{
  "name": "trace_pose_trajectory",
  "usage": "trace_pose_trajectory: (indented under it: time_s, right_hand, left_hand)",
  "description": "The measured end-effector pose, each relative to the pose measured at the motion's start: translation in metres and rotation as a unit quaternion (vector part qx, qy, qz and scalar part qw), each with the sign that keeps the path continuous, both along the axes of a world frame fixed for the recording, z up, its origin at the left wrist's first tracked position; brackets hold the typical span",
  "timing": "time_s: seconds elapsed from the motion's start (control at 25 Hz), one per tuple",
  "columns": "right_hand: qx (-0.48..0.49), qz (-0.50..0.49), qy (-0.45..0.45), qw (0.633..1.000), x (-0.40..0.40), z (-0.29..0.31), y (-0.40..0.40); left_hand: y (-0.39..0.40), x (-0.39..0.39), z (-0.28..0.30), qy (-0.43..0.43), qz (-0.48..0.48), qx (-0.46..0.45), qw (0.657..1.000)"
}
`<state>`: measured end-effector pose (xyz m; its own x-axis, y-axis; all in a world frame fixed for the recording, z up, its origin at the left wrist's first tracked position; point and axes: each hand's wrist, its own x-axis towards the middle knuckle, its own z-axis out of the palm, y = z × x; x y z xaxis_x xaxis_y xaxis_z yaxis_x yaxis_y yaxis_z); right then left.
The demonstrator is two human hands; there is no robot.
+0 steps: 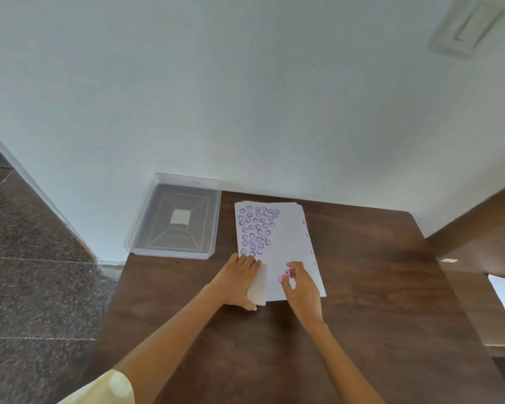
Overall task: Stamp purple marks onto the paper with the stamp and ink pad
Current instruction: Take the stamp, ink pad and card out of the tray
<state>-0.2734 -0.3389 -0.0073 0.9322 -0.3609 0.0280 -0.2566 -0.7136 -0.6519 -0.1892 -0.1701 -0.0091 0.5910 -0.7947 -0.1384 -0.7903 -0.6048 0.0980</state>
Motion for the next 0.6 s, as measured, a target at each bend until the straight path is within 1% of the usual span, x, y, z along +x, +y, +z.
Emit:
trace_pose_trajectory:
  time_s: [0.2,0.48,0.52,0.6]
  right_hand:
    - [-0.009,0.002,0.045,0.999,-0.029,-0.009,-0.022]
    - [-0.004,0.035,0.066,0.997,-0.035,-0.016,-0.036]
    - [-0.01,0.038,0.062,0.997,-0.036,-0.015,-0.038]
    - [-0.013,0.024,-0.002,1.0,-0.041,-0.012,-0.037]
  left_hand:
    - [-0.029,-0.029,-0.009,0.011,0.022,0.039,0.999]
    - [-0.04,-0.036,-0.019,0.019,0.059,0.066,0.996]
    - [-0.04,-0.037,-0.021,0.015,0.061,0.066,0.996]
    - [-0.04,-0.038,-0.022,0.012,0.065,0.065,0.996]
